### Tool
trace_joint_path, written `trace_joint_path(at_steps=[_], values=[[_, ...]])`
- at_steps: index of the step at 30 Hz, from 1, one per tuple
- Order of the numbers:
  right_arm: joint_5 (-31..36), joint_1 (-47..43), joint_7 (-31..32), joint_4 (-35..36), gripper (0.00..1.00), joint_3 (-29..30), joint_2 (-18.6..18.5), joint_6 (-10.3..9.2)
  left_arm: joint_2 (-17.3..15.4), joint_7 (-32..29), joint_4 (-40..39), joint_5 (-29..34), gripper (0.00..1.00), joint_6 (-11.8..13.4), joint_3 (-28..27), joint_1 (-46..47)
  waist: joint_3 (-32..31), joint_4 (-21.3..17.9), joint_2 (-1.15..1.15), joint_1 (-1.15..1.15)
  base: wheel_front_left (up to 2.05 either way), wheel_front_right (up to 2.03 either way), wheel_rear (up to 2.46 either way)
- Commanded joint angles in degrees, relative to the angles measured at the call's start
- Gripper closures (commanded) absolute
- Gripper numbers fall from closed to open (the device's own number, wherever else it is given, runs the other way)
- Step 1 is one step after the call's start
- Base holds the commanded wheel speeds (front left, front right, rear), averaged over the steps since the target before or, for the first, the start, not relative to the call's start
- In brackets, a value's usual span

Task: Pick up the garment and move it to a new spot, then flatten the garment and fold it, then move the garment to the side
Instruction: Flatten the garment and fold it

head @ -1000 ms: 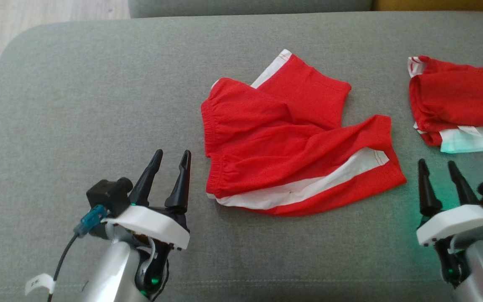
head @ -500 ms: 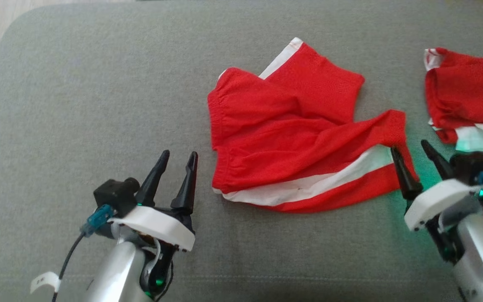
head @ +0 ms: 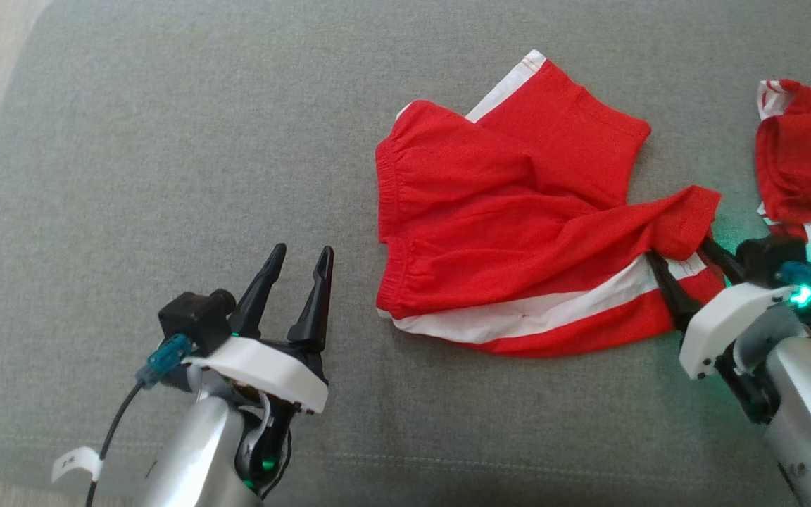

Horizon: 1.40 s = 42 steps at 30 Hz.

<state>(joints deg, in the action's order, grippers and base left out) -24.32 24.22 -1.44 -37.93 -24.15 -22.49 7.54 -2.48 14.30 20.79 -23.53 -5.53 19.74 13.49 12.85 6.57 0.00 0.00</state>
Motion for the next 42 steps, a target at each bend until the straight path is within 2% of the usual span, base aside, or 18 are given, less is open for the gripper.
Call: trace_joint_path(at_steps=[1,12,27,28,29,30,42], values=[[-0.4,1.0,-0.6,1.0,0.00,-1.8,-1.4,-0.05,-0.4,0.7,-1.4,-0.2,0.00,0.2,-1.7,2.0,-0.2,-0.2,0.00,0.00,0.00,0.00,0.00],[-1.3,1.7,-1.1,0.1,0.00,-6.7,-4.5,-0.05,-0.4,0.7,-1.1,0.1,0.00,0.1,-1.5,1.9,-0.7,-0.9,0.00,0.00,0.00,0.00,0.00],[-5.6,5.0,-1.2,-3.0,0.00,-10.8,-4.6,-0.05,-0.4,0.7,-0.6,-0.4,0.00,0.1,-0.9,2.4,0.1,0.0,0.00,0.00,0.00,0.00,0.00],[-5.9,5.1,-1.2,-3.2,0.51,-11.1,-4.8,-0.05,-0.4,0.7,-0.6,-0.4,0.00,0.1,-0.9,2.3,0.1,0.1,0.00,0.00,0.00,0.00,0.00],[-6.1,5.2,-1.2,-3.3,0.85,-11.5,-4.9,-0.05,-0.4,0.7,-0.5,-0.5,0.00,0.1,-0.9,2.3,0.1,0.2,0.00,0.00,0.00,0.00,0.00],[-6.3,5.2,-1.3,-3.3,1.00,-11.9,-5.0,-0.05,-0.4,0.7,-0.5,-0.5,0.00,0.1,-0.9,2.3,0.1,0.2,0.00,0.00,0.00,0.00,0.00],[-8.9,3.9,-4.6,-2.2,1.00,-13.2,-6.2,-0.05,-0.4,0.7,0.3,-0.7,0.00,0.2,-1.7,1.0,-3.2,-1.6,0.00,0.00,0.00,0.00,0.00]])
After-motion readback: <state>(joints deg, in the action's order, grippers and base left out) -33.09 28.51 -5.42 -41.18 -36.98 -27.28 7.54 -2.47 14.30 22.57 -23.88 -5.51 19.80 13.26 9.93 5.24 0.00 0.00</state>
